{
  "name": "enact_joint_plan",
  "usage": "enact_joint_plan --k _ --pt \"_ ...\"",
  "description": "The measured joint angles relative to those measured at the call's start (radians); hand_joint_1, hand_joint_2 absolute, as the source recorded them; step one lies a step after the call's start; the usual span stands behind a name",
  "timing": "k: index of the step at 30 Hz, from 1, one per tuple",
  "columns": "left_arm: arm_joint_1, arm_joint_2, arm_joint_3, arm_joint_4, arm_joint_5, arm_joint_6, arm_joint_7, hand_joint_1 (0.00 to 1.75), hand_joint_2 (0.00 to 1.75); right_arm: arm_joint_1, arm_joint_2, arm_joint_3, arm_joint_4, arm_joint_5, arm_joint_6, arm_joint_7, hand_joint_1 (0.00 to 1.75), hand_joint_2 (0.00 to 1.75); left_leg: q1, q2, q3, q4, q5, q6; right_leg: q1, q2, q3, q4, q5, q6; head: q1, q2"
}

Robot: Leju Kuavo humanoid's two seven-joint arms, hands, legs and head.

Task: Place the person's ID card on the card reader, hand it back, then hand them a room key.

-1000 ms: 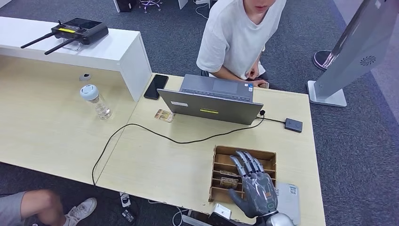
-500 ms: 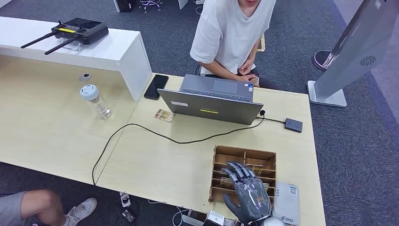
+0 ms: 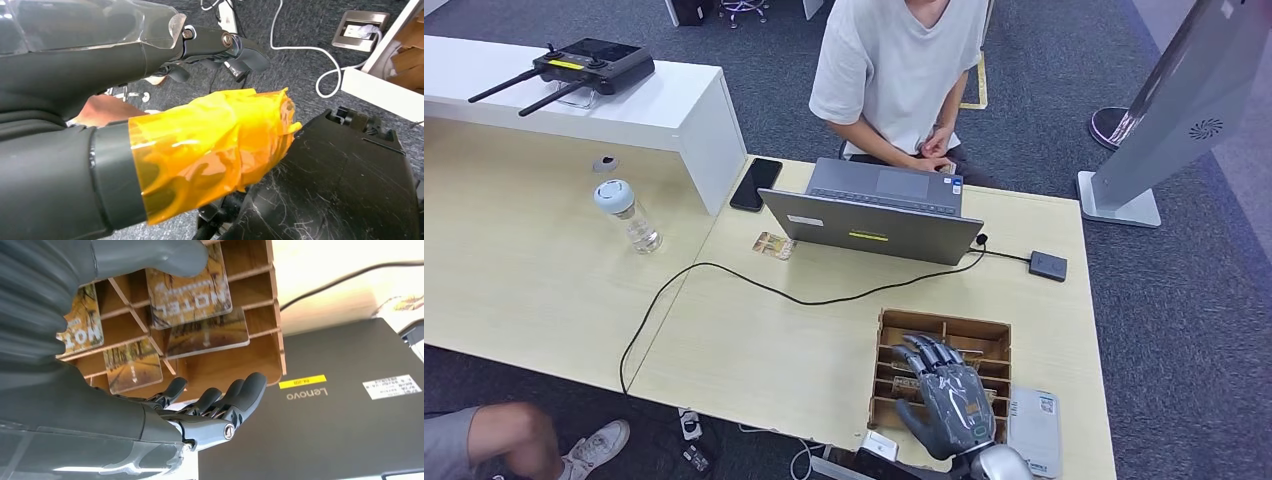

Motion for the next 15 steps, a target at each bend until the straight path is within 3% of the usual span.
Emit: enact_joint_plan --k 15 --pt "0.0 -0.008 0.015 0.0 -0.011 -0.012 -0.009 0.0 0.0 -0.023 0.001 0.0 0.013 0.0 0.006 0.002 0.65 1.75 0.0 0.0 0.0 0.0 0.0 0.0 0.0 0.0 0.0 0.0 0.0 0.0 0.0 0.0"
